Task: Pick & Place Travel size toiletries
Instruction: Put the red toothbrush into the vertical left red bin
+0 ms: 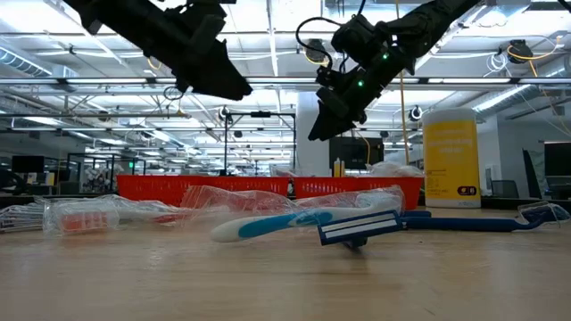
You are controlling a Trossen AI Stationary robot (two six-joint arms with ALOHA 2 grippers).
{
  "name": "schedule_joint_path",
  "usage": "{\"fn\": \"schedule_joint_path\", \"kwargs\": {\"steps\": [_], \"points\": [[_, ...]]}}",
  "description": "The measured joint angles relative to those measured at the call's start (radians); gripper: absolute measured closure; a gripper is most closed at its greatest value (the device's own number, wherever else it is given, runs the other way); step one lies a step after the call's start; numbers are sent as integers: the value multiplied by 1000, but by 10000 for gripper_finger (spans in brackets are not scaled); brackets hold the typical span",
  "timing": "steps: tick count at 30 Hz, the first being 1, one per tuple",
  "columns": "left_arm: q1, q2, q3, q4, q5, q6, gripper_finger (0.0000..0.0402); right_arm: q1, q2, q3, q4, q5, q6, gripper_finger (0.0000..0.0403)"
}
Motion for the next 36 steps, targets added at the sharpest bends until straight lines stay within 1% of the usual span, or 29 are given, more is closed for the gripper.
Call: {"fn": "schedule_joint_path", "kwargs": {"steps": [3,4,9,14,21,24,28,34,36], "points": [[-12,19,0,-48,155,-47,220,33,-20,0,29,-24,-14,164],[-24,30,0,-70,175,-78,220,47,-27,0,33,-28,-20,166],[-83,106,0,-146,192,-287,220,126,-60,0,62,-49,-72,176],[-174,162,6,-175,265,-396,220,181,-73,0,83,-49,-92,183],[-306,222,115,-403,301,-566,220,202,-73,0,78,-48,-85,182],[-342,266,147,-451,302,-616,220,206,-73,0,74,-48,-78,184],[-351,315,152,-458,336,-664,220,212,-73,0,78,-49,-63,188],[-335,390,155,-479,344,-697,220,223,-73,-3,77,-48,-58,187],[-330,409,158,-470,363,-714,220,233,-73,-14,81,-48,-58,188]]}}
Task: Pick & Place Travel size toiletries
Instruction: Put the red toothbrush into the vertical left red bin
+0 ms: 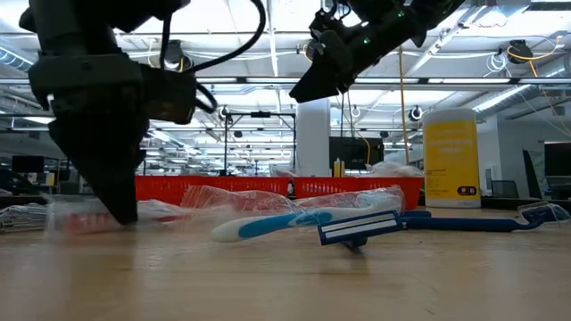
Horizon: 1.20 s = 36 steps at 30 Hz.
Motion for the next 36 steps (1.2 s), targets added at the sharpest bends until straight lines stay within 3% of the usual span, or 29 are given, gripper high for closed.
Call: {"fn": "schedule_joint_path", "kwargs": {"steps": [7,14,16,23,27,32,36], "points": [[2,22,-2,-1,25,-8,237,36,0,-42,1,0,0,197],[15,-11,-5,1,49,59,375,73,-16,-55,9,0,-1,206],[24,-24,-7,4,48,92,387,87,-28,-55,24,0,-8,208],[42,-135,-9,18,-133,289,394,131,-139,-65,-57,0,-41,218],[52,-226,-8,38,-264,433,391,139,-253,-147,-64,4,-14,226],[95,-312,-19,184,-421,719,392,138,-372,-376,188,4,53,233],[180,-315,-74,452,-416,937,392,131,-358,-610,644,4,21,234]]}}
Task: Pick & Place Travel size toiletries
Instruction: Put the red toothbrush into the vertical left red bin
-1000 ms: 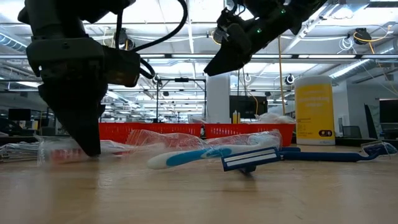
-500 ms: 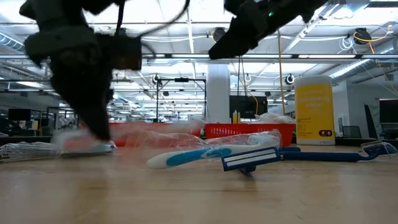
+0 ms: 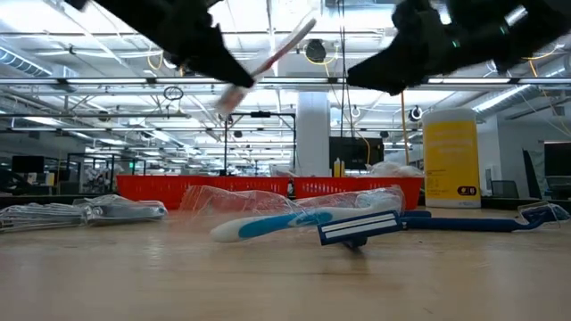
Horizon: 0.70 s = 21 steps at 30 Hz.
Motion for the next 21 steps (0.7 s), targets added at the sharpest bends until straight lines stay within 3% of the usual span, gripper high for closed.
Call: {"fn": "schedule_joint_path", "kwargs": {"steps": [3,6,12,15,21], "points": [[80,24,-58,241,148,65,396,0,78,-110,361,0,-22,234],[150,52,-110,408,256,94,391,1,165,-120,528,-4,-4,232],[261,110,-131,559,405,70,394,1,317,35,491,-22,16,211],[286,139,-125,598,430,67,392,1,370,117,465,-86,22,187],[300,139,-124,602,452,63,390,-5,426,230,418,-81,23,150]]}}
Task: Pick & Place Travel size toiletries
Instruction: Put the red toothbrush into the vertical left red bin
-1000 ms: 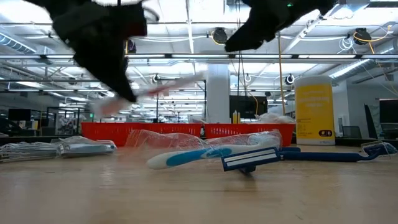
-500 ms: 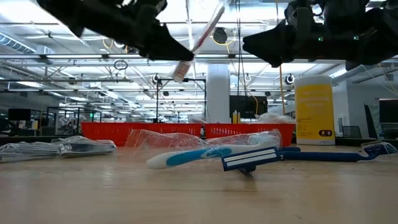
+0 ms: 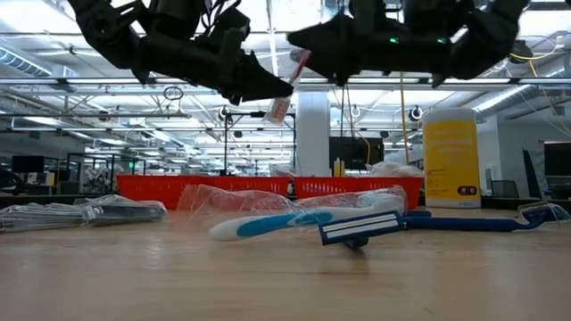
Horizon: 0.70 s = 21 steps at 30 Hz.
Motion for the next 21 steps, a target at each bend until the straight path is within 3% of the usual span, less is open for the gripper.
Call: {"fn": "schedule_joint_path", "kwargs": {"steps": [3,6,15,21], "points": [[-5,-2,1,19,3,8,393,-6,13,7,-22,2,-3,159],[-5,-2,1,15,3,6,396,-15,22,6,-45,3,-7,194],[-5,-2,1,18,3,6,396,-29,21,7,-89,2,-24,372],[-5,-2,2,16,-12,-87,357,-28,21,7,-84,49,-29,372]]}}
